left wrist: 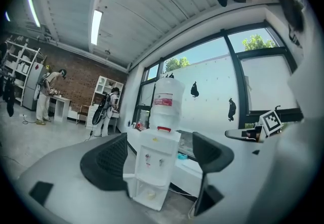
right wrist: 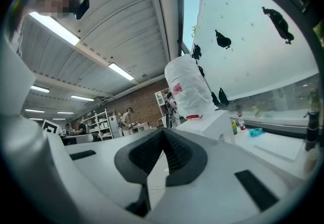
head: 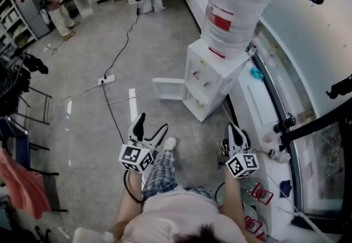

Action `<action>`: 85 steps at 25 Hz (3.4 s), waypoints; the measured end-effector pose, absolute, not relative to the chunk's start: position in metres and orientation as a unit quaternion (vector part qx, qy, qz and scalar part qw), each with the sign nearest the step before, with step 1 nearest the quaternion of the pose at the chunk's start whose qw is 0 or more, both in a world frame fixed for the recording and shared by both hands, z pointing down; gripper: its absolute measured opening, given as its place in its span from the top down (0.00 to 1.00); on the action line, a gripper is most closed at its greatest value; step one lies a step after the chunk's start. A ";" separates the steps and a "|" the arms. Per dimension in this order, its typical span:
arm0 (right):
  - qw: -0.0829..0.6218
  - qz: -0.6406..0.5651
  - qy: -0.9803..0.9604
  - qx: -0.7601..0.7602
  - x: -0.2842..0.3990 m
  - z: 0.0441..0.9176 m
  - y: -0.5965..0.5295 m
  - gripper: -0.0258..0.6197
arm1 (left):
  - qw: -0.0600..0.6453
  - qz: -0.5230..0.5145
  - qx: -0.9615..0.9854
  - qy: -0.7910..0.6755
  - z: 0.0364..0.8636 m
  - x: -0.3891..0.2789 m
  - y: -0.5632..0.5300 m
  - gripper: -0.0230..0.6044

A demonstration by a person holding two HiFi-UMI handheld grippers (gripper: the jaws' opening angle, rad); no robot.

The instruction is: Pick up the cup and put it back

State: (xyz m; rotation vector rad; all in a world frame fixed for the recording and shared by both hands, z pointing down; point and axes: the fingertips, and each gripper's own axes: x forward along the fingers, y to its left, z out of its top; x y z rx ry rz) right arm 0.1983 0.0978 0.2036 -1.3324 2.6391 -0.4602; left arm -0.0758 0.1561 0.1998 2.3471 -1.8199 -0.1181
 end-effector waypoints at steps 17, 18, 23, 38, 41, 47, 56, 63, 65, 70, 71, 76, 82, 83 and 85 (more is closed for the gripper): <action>0.074 -0.161 0.830 -0.529 0.138 0.201 -0.086 0.93 | 0.096 -0.002 0.855 -0.510 0.194 -0.122 -0.102 0.34; 0.075 -0.160 0.827 -0.533 0.138 0.202 -0.092 0.93 | 0.094 -0.001 0.858 -0.505 0.195 -0.122 -0.111 0.34; 0.076 -0.157 0.814 -0.554 0.141 0.204 -0.114 0.93 | 0.092 0.002 0.872 -0.481 0.198 -0.112 -0.146 0.34; 0.055 -0.165 0.837 -0.519 0.140 0.213 -0.111 0.93 | 0.109 0.024 0.866 -0.488 0.210 -0.082 -0.130 0.34; 0.048 -0.165 0.840 -0.515 0.145 0.219 -0.105 0.93 | 0.113 0.022 0.860 -0.497 0.216 -0.082 -0.123 0.34; 0.051 -0.154 0.842 -0.515 0.155 0.229 -0.099 0.93 | 0.088 0.029 0.865 -0.493 0.224 -0.072 -0.126 0.34; 0.061 -0.151 0.833 -0.528 0.142 0.269 -0.096 0.93 | 0.069 0.044 0.885 -0.457 0.258 -0.065 -0.142 0.34; 0.054 -0.133 0.836 -0.530 0.125 0.343 -0.104 0.93 | 0.060 0.052 0.907 -0.414 0.335 -0.058 -0.157 0.34; 0.043 -0.125 0.837 -0.531 0.122 0.373 -0.111 0.93 | 0.058 0.055 0.912 -0.402 0.366 -0.056 -0.165 0.34; 0.010 -0.128 0.845 -0.518 0.116 0.463 -0.119 0.93 | 0.061 0.066 0.917 -0.388 0.454 -0.053 -0.175 0.34; 0.008 -0.130 0.845 -0.518 0.116 0.481 -0.122 0.93 | 0.060 0.069 0.918 -0.385 0.473 -0.053 -0.178 0.34; 0.002 -0.131 0.843 -0.522 0.115 0.565 -0.134 0.93 | 0.059 0.085 0.925 -0.366 0.563 -0.051 -0.184 0.34; -0.006 -0.133 0.844 -0.520 0.111 0.675 -0.145 0.93 | 0.068 0.085 0.929 -0.353 0.677 -0.045 -0.195 0.34; -0.006 -0.131 0.845 -0.519 0.110 0.691 -0.148 0.93 | 0.067 0.083 0.930 -0.351 0.695 -0.044 -0.199 0.34; -0.005 -0.125 0.847 -0.516 0.109 0.725 -0.156 0.93 | 0.062 0.080 0.932 -0.347 0.731 -0.041 -0.206 0.34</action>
